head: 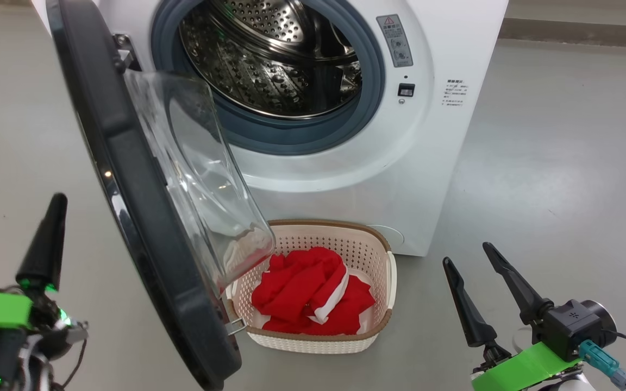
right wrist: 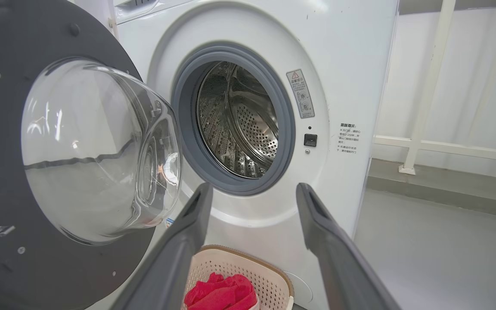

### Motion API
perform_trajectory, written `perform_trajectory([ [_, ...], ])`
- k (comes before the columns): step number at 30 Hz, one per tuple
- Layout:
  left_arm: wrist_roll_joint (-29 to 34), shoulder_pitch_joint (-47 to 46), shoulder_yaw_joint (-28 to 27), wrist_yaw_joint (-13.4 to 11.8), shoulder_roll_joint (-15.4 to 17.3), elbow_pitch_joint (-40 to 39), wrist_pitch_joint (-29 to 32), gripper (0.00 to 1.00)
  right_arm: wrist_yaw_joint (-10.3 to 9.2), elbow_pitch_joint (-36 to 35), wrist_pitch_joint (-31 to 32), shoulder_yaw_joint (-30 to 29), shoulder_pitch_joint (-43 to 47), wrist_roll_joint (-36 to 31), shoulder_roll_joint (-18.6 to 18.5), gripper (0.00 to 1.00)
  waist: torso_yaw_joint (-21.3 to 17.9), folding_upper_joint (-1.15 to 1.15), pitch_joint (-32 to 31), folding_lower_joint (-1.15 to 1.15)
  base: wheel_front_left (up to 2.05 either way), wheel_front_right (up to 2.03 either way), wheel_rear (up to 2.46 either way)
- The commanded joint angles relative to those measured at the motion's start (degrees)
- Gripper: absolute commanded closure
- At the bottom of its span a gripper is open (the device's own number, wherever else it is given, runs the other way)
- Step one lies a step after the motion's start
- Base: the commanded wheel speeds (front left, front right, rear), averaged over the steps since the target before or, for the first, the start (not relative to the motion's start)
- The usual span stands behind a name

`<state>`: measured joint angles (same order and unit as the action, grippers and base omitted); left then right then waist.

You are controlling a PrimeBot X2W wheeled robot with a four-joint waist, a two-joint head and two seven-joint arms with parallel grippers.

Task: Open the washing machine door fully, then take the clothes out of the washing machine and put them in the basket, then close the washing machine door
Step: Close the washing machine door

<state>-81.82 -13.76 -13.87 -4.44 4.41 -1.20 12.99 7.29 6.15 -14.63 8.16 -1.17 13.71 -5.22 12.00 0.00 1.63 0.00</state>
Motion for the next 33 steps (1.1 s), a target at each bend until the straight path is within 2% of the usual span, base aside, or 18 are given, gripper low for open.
perform_trajectory([
  [1,-2.3,-2.7,-2.5,-1.2,0.9,-2.3,1.6,1.0,0.2,-1.4,-0.4,1.4,-0.8,-0.2,-0.5,0.0,-0.2,0.0,0.2,0.0,0.0,0.0,0.0],
  [6,-9.6,-4.9,-4.1,-6.4,0.8,-5.8,6.5,1.0,0.2,-1.4,-0.4,1.5,-1.2,-0.2,-0.8,0.0,-0.6,0.0,1.1,0.0,0.0,0.0,0.0],
  [12,-10.3,-4.7,-2.8,-9.8,2.4,-8.1,9.8,1.0,0.2,-1.4,-0.4,1.4,-1.7,-0.1,-0.9,0.0,-1.2,0.0,1.7,0.0,0.0,0.0,0.0],
  [22,-11.9,-4.7,-0.9,-11.0,1.3,-9.9,11.6,1.0,0.2,-1.5,-0.4,1.5,-2.2,0.0,-0.7,0.0,-2.5,0.0,2.8,0.0,0.0,0.0,0.0],
  [33,-12.6,-6.5,1.4,-9.3,-0.3,-6.8,10.2,1.0,0.2,-1.1,-0.4,1.6,-3.1,0.8,-0.7,0.0,-5.6,0.0,3.2,0.0,0.0,0.0,0.0],
])
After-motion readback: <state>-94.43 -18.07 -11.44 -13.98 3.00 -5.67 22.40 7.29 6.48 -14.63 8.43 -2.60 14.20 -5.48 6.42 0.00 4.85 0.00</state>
